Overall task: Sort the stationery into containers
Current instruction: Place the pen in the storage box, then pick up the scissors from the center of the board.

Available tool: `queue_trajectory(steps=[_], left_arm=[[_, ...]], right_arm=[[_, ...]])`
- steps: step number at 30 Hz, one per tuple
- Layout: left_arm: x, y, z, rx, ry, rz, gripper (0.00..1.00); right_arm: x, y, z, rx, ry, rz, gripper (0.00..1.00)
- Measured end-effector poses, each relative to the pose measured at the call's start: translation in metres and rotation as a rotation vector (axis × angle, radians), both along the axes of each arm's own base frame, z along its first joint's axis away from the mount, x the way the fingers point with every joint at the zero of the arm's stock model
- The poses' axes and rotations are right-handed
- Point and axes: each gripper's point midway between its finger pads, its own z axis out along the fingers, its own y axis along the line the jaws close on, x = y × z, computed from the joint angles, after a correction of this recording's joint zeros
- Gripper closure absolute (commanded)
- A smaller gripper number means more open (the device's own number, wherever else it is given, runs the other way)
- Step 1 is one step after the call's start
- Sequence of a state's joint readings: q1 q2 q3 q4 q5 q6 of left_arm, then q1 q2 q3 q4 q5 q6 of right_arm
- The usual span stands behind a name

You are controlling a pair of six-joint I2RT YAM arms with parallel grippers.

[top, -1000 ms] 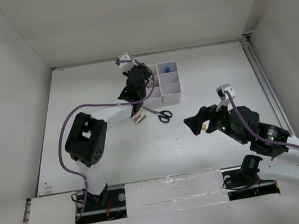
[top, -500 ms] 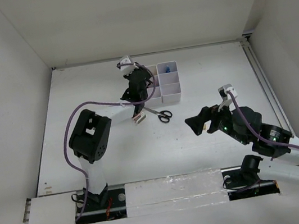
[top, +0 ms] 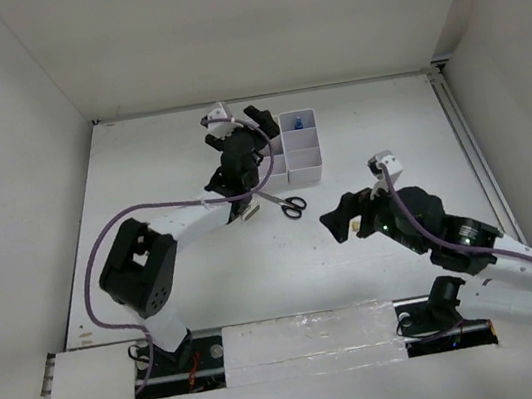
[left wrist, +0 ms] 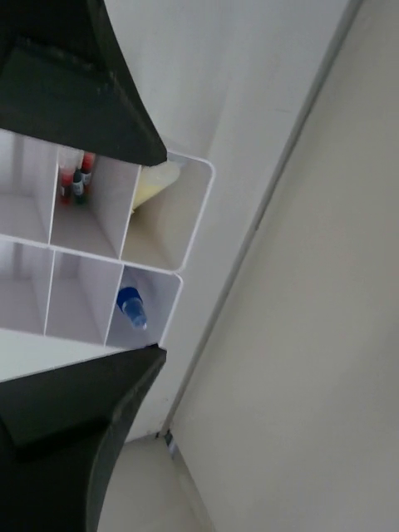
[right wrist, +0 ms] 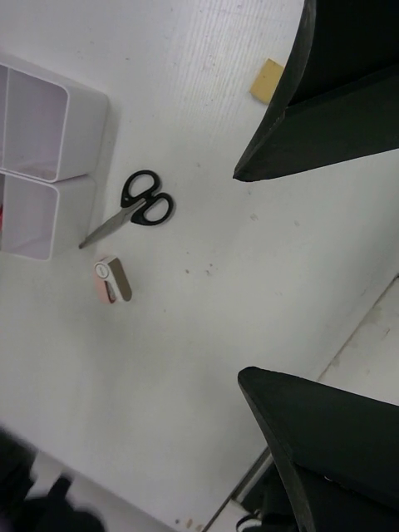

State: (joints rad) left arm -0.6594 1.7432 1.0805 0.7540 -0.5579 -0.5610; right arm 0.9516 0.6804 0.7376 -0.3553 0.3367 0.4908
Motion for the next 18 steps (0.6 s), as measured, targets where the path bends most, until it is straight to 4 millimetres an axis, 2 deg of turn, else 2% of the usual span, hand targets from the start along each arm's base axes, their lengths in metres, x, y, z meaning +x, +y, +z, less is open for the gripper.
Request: queue_trajectory(steps=[1, 4, 7, 10, 11, 13, 18], left_arm=[[-0.004, 0.003, 0.016, -0.016, -0.019, 0.0, 0.0], [-0.02, 0.014, 0.063, -0.048, -0.054, -0.008, 0.0], [-0.035, 0.021, 0.11, -0.058, -0.06, -0.031, 0.0], [-0.049, 0.029, 0.135, -0.056, -0.022, -0.064, 0.0], [-0.054, 0.032, 0.137, -0.052, 0.0, -0.068, 0.0], [-0.065, 0.042, 0.126, -0.032, 0.072, -0.063, 0.0], [-0.096, 0.078, 0.073, 0.027, 0.284, 0.039, 0.0]], right_arm=[[0.002, 0.004, -0.006, -0.023, 0.009, 0.008, 0.0], [0.009, 0.016, -0.03, -0.104, 0.049, 0.029, 0.0], [0.018, 0.021, -0.056, -0.191, 0.099, 0.028, 0.0], [0.035, 0.02, -0.076, -0.26, 0.149, -0.002, 0.0], [0.042, 0.02, -0.081, -0.281, 0.166, -0.012, 0.0], [0.053, 0.021, -0.089, -0.312, 0.19, -0.025, 0.0], [0.071, 0.023, -0.097, -0.357, 0.212, -0.046, 0.0]])
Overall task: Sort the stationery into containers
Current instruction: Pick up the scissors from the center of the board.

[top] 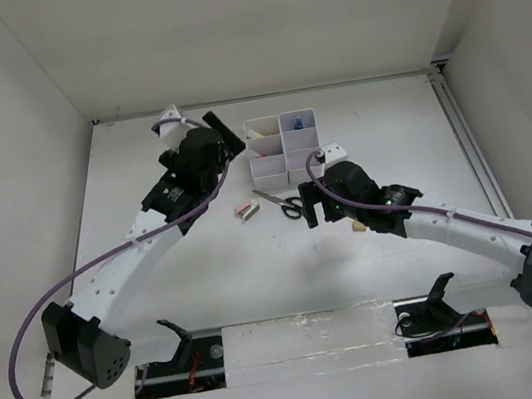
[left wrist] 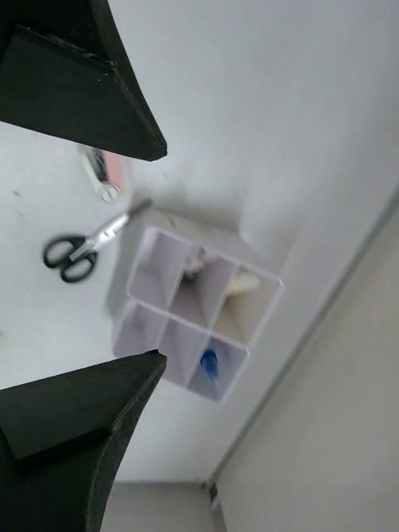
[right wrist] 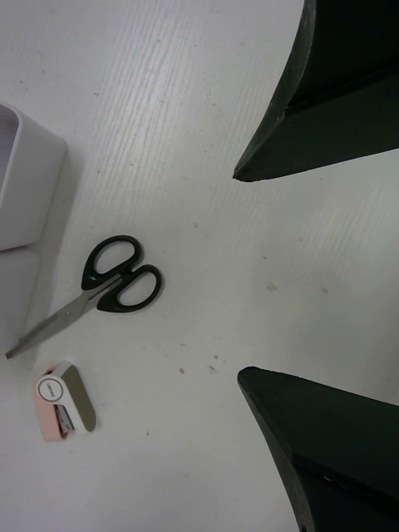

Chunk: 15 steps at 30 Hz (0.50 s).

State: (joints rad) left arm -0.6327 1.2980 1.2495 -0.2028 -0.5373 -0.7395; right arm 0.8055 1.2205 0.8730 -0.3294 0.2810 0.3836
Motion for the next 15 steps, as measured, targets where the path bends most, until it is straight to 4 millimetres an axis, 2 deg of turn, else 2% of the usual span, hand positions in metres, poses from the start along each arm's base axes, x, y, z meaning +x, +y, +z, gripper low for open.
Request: queue_trajectory(steps=[2, 5, 8, 11, 15], left_arm=[[-0.018, 0.018, -0.02, 0.013, 0.075, 0.054, 0.0], [-0.046, 0.045, -0.038, -0.029, 0.11, 0.136, 0.0], [-0.075, 0.067, -0.046, -0.05, 0.105, 0.165, 0.0], [-0.089, 0.069, -0.037, -0.079, 0.073, 0.146, 0.0], [-0.094, 0.067, -0.033, -0.086, 0.066, 0.127, 0.0]], right_arm=[[0.005, 0.0, 0.001, -0.005, -0.002, -0.007, 0.0], [0.012, -0.005, 0.006, -0.004, -0.015, -0.028, 0.0], [0.017, -0.014, 0.012, 0.006, -0.031, -0.055, 0.0], [0.023, -0.026, 0.025, 0.039, -0.056, -0.101, 0.0], [0.034, -0.05, 0.042, 0.086, -0.09, -0.185, 0.0]])
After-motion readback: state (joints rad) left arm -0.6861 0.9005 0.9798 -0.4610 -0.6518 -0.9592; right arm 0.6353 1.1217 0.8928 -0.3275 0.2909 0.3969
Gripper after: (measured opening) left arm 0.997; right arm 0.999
